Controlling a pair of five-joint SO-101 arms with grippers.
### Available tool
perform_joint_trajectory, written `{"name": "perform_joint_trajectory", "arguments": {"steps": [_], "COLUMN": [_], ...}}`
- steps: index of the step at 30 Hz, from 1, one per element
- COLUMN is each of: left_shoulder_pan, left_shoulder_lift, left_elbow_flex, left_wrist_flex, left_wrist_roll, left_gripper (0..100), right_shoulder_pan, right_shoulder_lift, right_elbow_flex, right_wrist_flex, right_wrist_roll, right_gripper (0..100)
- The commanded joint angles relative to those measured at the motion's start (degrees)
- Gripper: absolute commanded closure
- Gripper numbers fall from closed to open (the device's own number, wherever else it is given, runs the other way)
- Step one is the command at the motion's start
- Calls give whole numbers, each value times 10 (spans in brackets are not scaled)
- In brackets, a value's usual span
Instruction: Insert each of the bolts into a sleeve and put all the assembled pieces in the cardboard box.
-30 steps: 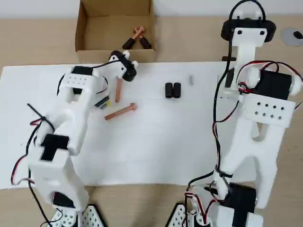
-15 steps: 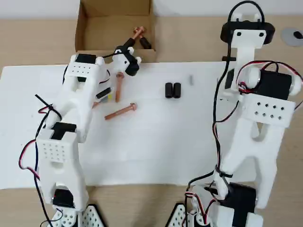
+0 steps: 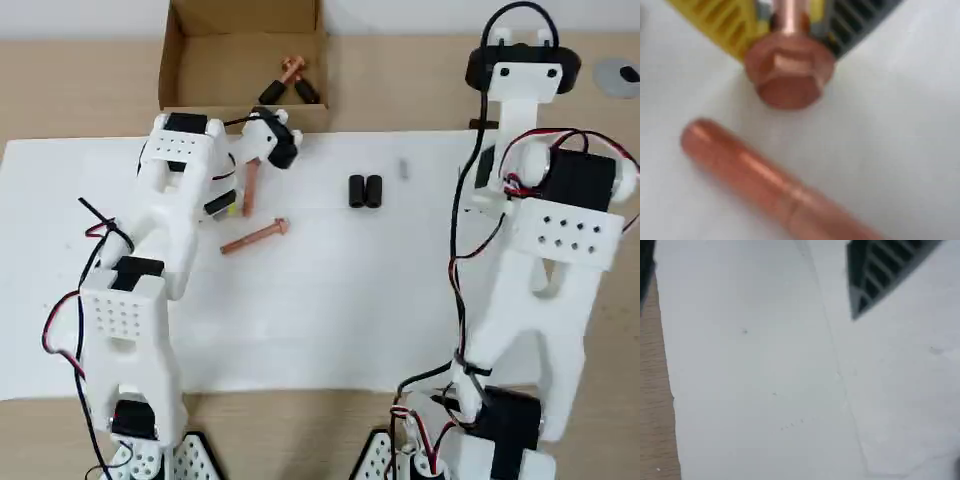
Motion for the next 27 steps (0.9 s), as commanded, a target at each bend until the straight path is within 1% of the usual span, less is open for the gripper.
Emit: {"name": "perform_joint_trajectory", "arguments": {"steps": [1, 4, 7, 10, 12, 15, 19, 22, 24, 26, 27], "left_shoulder_pan": [-25, -36, -39, -25, -6, 18, 60, 71, 71, 71, 73], "left_shoulder_lift": [15, 15, 8, -39, -92, -191, -320, -417, -483, -550, -583], "left_elbow_flex": [8, 5, -7, -64, -113, -172, -178, -148, -108, -53, -24], "left_wrist_flex": [40, 44, 48, 125, 169, 183, 191, 191, 191, 191, 190], "left_wrist_roll": [-4, -2, 19, 41, 65, 133, 219, 306, 363, 394, 400], "left_gripper": [984, 984, 984, 983, 983, 983, 983, 984, 984, 984, 984], "right_shoulder_pan": [-11, -11, -12, -13, -26, -60, -116, -163, -204, -238, -250], "right_shoulder_lift": [-29, -29, -29, -29, -29, -29, -29, -25, -22, -12, -3], "right_elbow_flex": [-4, -5, -5, -5, -4, 0, 1, 19, 57, 101, 120], "right_wrist_flex": [1, 1, 1, 1, 1, 2, 3, -3, -27, -62, -82], "right_wrist_roll": [2, 2, 2, 1, 1, 1, 1, 0, 0, -9, -26], "right_gripper": [684, 684, 684, 684, 684, 684, 684, 684, 684, 684, 684]}}
